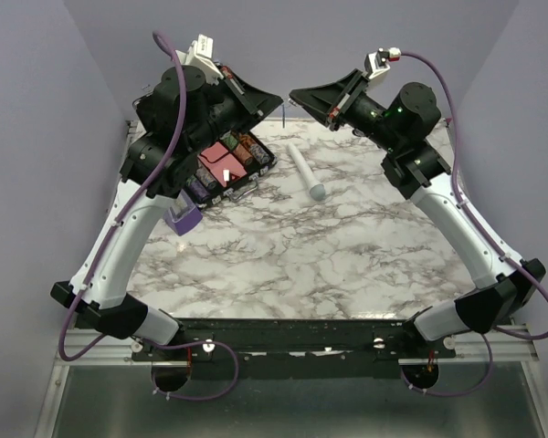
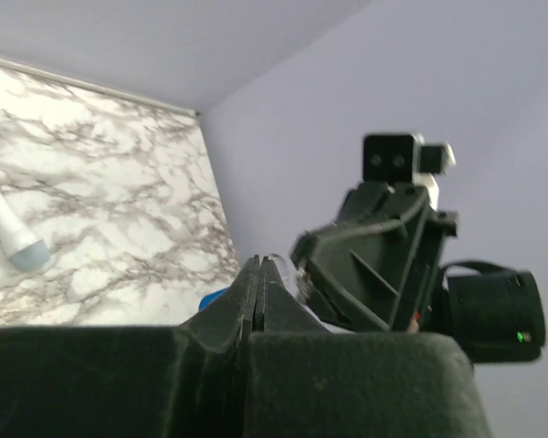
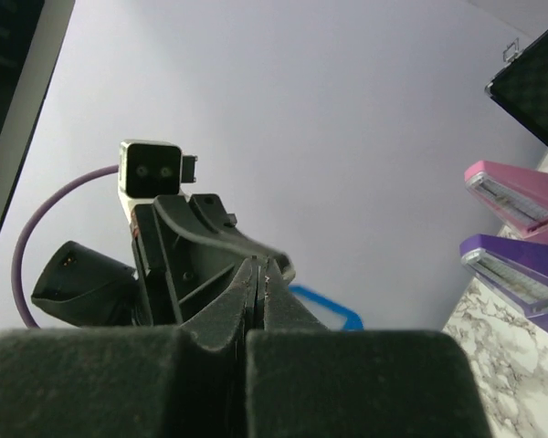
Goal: Remove the keys from the keyring
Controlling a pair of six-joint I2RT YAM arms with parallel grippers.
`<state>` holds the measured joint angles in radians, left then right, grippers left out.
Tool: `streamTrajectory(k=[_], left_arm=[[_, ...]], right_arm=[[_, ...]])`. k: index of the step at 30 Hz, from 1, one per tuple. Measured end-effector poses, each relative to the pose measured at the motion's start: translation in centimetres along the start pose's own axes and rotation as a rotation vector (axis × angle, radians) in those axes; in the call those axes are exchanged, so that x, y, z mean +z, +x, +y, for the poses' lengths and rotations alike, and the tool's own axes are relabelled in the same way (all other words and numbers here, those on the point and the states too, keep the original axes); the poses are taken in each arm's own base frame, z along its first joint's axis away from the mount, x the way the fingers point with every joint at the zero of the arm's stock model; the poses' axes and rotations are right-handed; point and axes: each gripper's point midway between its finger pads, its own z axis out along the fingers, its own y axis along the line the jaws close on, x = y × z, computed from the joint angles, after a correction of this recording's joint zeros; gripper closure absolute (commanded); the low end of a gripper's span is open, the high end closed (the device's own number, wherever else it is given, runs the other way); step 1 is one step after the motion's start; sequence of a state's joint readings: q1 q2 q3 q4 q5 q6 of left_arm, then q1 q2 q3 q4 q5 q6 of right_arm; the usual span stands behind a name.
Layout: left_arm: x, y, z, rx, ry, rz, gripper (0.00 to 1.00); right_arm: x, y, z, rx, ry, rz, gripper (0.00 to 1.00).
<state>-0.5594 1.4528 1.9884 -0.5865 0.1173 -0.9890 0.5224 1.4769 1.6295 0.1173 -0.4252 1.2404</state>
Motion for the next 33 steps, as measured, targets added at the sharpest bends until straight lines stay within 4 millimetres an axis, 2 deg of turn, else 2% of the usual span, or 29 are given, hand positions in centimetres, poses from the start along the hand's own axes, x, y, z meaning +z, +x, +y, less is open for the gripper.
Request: streamTrajectory(k=[5, 13, 19, 23, 33], left_arm=[[0.4, -0.8, 1.2, -0.022, -0.083, -0.082, 1.00], [-0.1, -0.1, -0.3, -0.018, -0.087, -0.103, 1.00], [0.0, 0.4, -0.1, 0.008, -0.092, -0.093, 1.00], [0.3, 1.5, 1.4, 0.056, -0.120, -0.059, 1.00], [0.5, 5.1, 7.2, 0.225, -0.254, 0.065, 1.00]], right_arm=[[-1.0, -0.6, 0.4, 0.002, 0.022, -0.048, 0.99], [-2.5, -1.1, 2.5, -0.015, 0.005, -0.087, 0.99], [-3.3, -0.9, 1.7, -0.016, 0.046, -0.093, 0.99], [-4.0, -0.5, 0.3, -0.027, 0.125, -0.088, 0.99], [-7.4, 0.2, -2.2, -0.087, 0.312, -0.090, 0.99]])
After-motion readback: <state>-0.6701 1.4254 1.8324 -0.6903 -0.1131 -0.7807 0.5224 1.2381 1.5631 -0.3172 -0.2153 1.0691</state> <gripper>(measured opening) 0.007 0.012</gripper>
